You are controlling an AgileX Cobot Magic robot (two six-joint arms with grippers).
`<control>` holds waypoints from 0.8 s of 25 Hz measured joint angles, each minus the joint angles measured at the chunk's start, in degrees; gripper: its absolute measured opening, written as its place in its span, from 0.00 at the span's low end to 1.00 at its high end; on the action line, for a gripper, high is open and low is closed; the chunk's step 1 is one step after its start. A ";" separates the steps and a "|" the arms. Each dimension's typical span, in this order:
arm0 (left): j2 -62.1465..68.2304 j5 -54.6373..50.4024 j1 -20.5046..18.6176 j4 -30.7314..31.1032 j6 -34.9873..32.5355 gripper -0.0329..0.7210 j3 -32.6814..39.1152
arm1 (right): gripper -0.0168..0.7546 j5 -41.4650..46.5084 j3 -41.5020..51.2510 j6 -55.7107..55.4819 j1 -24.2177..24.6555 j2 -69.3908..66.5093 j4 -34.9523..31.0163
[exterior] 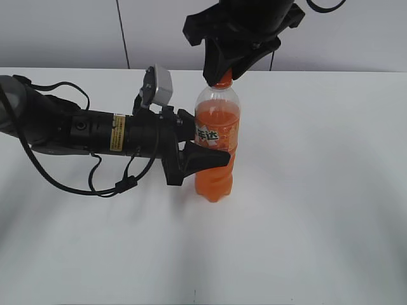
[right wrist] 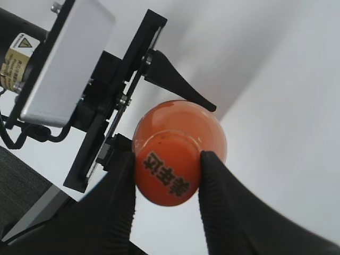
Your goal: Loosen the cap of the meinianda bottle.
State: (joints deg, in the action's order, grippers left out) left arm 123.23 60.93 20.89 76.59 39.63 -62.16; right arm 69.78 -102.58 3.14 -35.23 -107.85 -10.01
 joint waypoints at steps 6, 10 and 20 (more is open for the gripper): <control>0.00 0.00 0.00 0.00 0.00 0.61 0.00 | 0.38 -0.05 0.00 8.97 0.00 0.00 -0.12; 0.00 0.00 0.00 0.05 0.00 0.61 0.00 | 0.37 -0.05 -0.04 26.64 0.00 0.00 -0.02; 0.00 -0.05 0.00 0.00 -0.06 0.61 0.00 | 0.37 0.21 -0.39 65.99 -0.21 0.00 3.02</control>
State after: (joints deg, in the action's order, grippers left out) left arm 123.23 60.89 20.89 76.58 39.56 -62.16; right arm 69.99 -102.97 69.13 -35.44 -107.85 -6.99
